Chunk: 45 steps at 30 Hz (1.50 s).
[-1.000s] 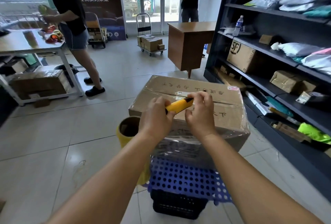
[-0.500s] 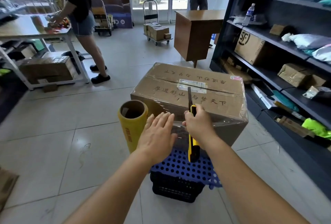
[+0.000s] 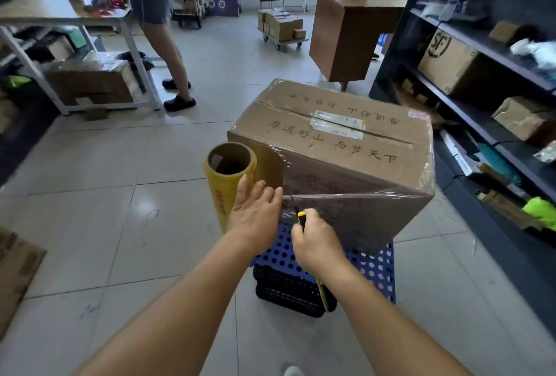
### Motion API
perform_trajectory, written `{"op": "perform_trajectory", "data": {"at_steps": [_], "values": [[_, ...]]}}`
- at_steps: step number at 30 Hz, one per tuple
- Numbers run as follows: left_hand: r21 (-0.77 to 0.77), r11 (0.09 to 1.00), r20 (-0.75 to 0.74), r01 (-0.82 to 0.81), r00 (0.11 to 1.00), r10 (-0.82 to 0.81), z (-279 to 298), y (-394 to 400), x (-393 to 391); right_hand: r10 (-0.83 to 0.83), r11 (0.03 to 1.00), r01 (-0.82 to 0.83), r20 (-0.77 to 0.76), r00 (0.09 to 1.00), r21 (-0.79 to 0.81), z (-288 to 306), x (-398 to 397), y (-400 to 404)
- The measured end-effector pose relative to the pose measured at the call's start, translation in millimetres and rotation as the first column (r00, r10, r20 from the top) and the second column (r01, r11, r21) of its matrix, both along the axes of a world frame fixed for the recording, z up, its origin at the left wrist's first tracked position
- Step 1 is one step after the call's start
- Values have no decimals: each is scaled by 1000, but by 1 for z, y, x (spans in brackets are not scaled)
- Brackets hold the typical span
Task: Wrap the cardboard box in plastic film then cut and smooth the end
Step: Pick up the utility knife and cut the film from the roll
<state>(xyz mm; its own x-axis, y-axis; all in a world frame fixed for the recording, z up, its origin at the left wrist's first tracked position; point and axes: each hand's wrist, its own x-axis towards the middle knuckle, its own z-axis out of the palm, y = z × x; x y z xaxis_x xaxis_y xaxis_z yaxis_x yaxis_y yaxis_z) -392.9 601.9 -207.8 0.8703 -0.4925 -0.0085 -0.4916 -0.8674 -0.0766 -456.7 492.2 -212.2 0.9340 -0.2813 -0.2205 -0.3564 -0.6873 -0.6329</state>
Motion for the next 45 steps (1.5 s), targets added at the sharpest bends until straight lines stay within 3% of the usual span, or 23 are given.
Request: {"op": "perform_trajectory", "data": {"at_steps": [5, 11, 18, 24, 27, 32, 45], "values": [[13, 998, 9, 54, 998, -54, -5, 7, 2, -34, 999, 33, -157, 987, -12, -21, 7, 15], [166, 982, -10, 90, 996, -89, -15, 10, 4, -90, 996, 90, -272, 958, -10, -37, 36, 23], [253, 962, 23, 98, 994, -108, -18, 19, 14, -47, 998, 52, -160, 986, 27, -67, 19, 25], [329, 936, 45, 123, 988, -146, -24, 26, 11, -49, 998, 54, -184, 982, 25, -92, -10, 30], [347, 927, 56, 143, 983, -173, -28, 23, 10, -85, 991, 100, -153, 985, 93, -91, 3, 29], [468, 871, 57, 151, 978, -200, -37, 13, 5, -94, 991, 114, -231, 968, 74, -89, 35, 21], [399, 896, -2, 193, 978, -209, -75, 2, 2, -93, 988, 116, -206, 974, 99, -120, 3, 24]]}}
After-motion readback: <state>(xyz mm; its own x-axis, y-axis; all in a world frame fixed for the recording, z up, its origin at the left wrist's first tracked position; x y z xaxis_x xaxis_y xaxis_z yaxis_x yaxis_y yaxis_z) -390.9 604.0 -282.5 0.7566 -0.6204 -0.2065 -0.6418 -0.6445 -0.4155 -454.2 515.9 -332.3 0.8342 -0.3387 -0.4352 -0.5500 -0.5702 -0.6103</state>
